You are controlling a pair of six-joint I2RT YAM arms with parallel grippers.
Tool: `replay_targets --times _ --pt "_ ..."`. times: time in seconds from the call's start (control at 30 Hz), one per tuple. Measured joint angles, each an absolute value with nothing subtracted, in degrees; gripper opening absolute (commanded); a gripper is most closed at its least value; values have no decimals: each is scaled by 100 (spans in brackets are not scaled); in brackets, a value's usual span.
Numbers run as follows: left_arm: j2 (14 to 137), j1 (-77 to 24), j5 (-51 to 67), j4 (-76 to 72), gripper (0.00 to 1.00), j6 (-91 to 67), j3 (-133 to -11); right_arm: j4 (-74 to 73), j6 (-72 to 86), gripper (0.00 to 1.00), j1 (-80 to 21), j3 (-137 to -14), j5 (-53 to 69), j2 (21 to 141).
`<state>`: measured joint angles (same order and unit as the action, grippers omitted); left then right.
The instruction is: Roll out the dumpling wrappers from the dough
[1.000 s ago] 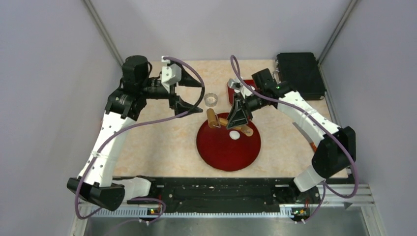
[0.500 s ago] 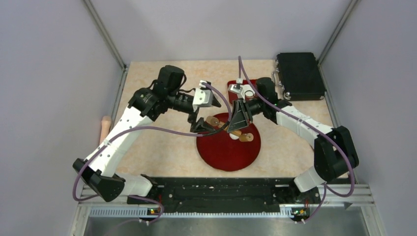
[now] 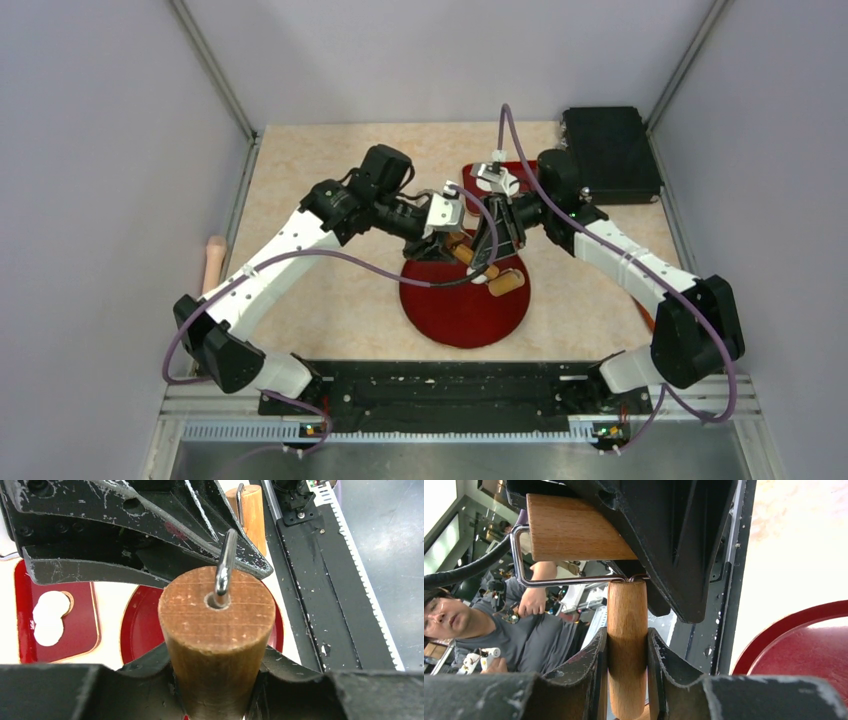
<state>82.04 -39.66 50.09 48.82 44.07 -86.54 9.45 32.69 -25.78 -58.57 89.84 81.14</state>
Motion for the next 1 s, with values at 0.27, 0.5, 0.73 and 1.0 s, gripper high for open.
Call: replay_targets --times 0.27,0.5,0.73,1.0 --pt "8267 -3975 4960 4672 0 4187 -8678 1066 3391 50 -2327 -5854 8982 8112" --pt "8213 -3586 5207 3857 0 2869 -8412 1492 3138 88 -978 -5859 8724 7804" --pt "8009 -2832 5782 1767 0 410 -7487 1455 2091 95 -587 -5575 7664 6888" --pt "7922 -2659 6257 -1066 0 -2228 -6353 4364 3590 96 -705 -4005 6451 6683"
